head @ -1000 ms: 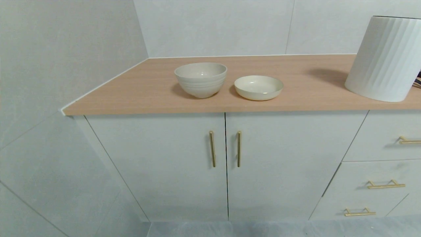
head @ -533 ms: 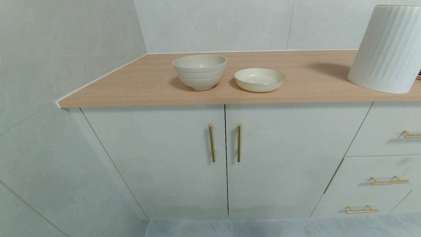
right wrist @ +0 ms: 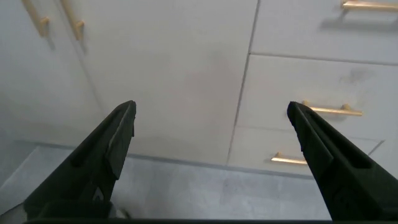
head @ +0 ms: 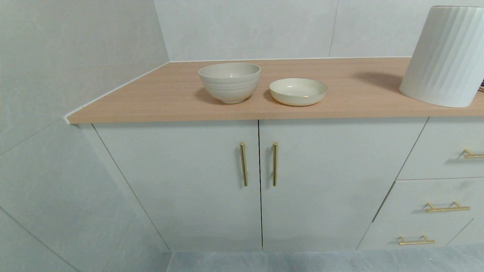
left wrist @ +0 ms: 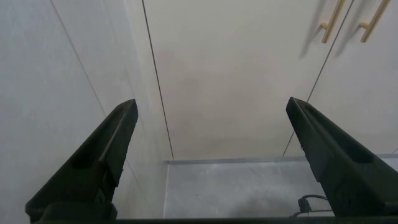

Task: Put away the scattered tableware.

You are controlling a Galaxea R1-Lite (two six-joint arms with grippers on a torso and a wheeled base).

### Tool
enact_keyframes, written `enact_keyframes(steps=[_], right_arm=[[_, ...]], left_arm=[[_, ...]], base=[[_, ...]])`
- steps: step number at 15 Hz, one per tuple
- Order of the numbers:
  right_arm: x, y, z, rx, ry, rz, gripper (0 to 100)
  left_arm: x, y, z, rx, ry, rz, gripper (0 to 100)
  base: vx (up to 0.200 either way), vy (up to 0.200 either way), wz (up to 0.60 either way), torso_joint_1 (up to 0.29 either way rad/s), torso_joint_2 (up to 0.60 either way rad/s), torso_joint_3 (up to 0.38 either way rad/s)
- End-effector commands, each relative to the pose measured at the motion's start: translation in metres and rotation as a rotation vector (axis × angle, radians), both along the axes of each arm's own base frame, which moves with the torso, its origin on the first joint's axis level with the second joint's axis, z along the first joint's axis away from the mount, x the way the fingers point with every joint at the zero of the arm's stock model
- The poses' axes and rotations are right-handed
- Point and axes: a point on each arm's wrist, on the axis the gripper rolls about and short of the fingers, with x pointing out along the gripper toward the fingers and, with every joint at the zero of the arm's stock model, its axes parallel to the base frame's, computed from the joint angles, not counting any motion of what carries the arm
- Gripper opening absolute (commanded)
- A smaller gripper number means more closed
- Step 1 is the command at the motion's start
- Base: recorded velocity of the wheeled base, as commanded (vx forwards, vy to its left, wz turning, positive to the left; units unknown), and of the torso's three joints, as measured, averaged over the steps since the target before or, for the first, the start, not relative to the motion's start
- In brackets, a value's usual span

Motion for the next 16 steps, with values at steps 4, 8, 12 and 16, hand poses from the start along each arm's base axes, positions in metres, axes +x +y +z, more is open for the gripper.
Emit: enact_keyframes(steps=[4, 8, 12, 16], right_arm=[[0.007, 0.005, 0.048, 0.079, 0.094, 0.257, 100], [0.045, 0.011, 0.073, 0.122, 0.314, 0.496, 100], [0.096, 0.026, 0.096, 0.123, 0.461, 0.694, 100], [0.181, 0.065, 0.093, 0.094, 0.425, 0.796, 100]], left_arm=[[0.000, 0.000, 0.000, 0.000, 0.000, 0.000, 100], [0.000, 0.000, 0.000, 0.000, 0.000, 0.000, 100], [0.000, 0.000, 0.000, 0.000, 0.000, 0.000, 100], [0.000, 0.000, 0.000, 0.000, 0.000, 0.000, 100]], base=[[0.000, 0.000, 0.00, 0.000, 0.00, 0.000], [0.000, 0.000, 0.00, 0.000, 0.00, 0.000], [0.000, 0.000, 0.00, 0.000, 0.00, 0.000], [0.000, 0.000, 0.00, 0.000, 0.00, 0.000]])
